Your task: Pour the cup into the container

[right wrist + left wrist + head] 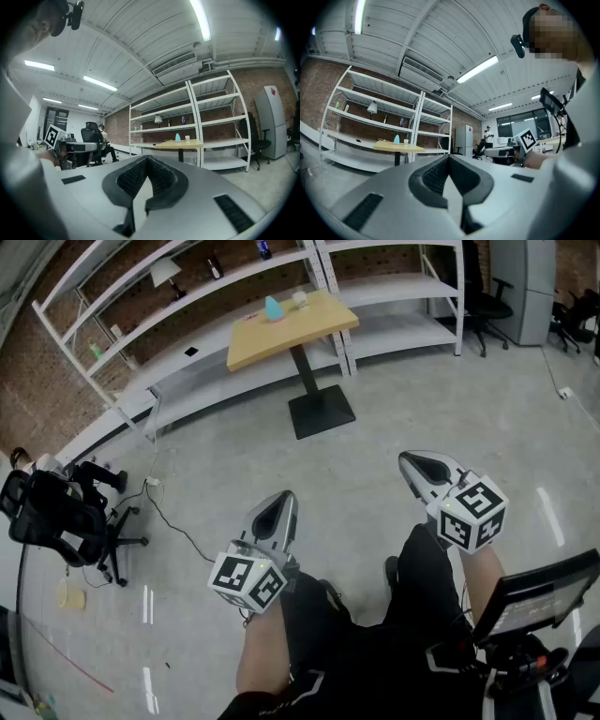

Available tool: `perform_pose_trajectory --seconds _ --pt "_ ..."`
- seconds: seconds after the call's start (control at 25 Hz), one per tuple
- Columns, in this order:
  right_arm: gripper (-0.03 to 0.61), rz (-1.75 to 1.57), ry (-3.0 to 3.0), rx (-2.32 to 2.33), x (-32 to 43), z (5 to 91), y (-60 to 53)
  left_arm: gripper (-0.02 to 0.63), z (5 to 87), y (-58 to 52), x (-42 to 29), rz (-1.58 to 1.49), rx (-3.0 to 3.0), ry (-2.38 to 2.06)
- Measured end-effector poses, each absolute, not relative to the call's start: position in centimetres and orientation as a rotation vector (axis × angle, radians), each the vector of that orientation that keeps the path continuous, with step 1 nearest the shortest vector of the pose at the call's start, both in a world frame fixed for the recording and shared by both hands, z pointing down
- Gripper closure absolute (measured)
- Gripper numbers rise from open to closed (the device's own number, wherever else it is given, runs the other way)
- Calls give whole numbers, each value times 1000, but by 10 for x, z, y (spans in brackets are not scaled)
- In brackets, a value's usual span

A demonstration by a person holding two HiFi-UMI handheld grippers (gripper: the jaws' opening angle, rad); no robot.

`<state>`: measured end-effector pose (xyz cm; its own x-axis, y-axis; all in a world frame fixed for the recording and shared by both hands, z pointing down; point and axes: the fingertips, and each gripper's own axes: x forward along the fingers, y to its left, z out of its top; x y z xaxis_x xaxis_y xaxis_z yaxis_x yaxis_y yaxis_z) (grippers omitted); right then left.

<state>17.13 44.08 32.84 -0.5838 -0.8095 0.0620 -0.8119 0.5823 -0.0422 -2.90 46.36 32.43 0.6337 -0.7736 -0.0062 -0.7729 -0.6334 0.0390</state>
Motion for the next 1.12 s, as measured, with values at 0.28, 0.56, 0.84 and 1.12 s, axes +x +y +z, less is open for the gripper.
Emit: perform_pose_trajectory --seconds 0.28,0.56,0.84,1.12 --pt "578 79 -2764 1410 170 325 440 614 323 463 -29 -28 2818 -1329" --pt "578 84 -2776 1398 168 325 448 614 321 471 -28 -29 2834 -1324" --pt "578 97 -2797 1414 170 321 448 614 322 471 -24 -7 2842 -1303" --pt "578 113 -2772 1381 164 337 427 614 344 455 -25 44 2819 -1269"
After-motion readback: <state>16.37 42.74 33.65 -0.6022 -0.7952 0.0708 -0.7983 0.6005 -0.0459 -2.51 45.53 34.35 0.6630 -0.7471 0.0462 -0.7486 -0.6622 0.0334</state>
